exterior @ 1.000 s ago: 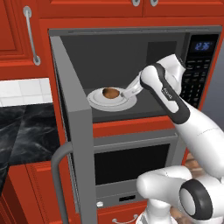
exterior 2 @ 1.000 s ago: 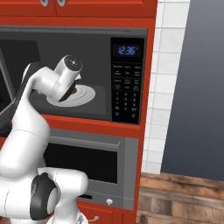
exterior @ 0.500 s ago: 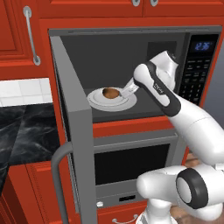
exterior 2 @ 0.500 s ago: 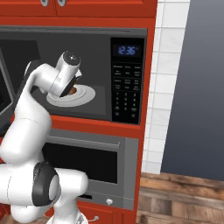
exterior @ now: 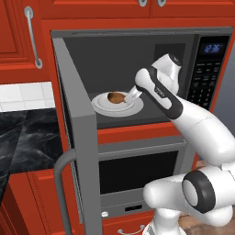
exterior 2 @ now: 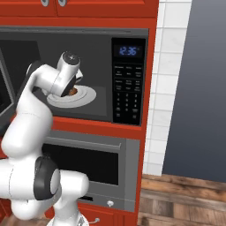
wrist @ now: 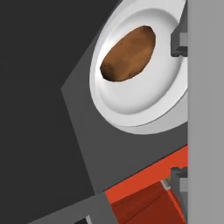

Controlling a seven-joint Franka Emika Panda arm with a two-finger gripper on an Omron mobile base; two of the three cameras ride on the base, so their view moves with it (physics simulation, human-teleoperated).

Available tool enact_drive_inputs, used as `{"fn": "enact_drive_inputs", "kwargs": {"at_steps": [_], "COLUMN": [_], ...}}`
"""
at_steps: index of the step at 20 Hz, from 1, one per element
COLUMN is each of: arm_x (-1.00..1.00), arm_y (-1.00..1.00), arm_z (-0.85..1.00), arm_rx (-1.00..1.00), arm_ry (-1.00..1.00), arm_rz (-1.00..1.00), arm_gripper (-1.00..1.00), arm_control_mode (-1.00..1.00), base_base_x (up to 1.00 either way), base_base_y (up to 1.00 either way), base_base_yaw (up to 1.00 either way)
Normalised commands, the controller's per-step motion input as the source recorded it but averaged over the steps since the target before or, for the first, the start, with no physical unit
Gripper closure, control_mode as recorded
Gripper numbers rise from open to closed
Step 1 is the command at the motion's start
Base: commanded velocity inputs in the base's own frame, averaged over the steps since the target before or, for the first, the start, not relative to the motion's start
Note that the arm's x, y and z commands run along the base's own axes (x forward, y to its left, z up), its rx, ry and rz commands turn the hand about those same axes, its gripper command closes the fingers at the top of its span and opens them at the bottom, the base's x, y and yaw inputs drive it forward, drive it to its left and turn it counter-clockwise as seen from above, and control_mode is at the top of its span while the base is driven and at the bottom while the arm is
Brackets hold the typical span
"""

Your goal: Retrieve the reheated potato from the microwave, then place the potato, cheese, and condiment on the cutting board.

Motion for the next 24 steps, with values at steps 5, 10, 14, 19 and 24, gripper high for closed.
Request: {"fn": "enact_drive_inputs", "kwargs": {"at_steps": [5,10,14,19,24], "arm_x": [0.30,0.26,0.25,0.22,0.12], "arm_y": [0.05,0.01,0.00,0.02,0.06], "arm_z": [-0.06,-0.06,-0.07,-0.13,-0.22], "arm_rx": [-0.02,-0.01,0.00,0.00,-0.02], "arm_ry": [0.00,0.05,0.05,0.02,0.01], "arm_rz": [-0.04,-0.04,-0.03,0.00,0.00], "arm_gripper": [-1.00,-1.00,-1.00,-1.00,-1.00], "arm_control_mode": [-1.00,-1.00,-1.00,-1.00,-1.00], "base_base_x": [0.00,0.00,0.00,0.00,0.00], "base_base_y": [0.00,0.00,0.00,0.00,0.00], "base_base_yaw": [0.00,0.00,0.00,0.00,0.00]}}
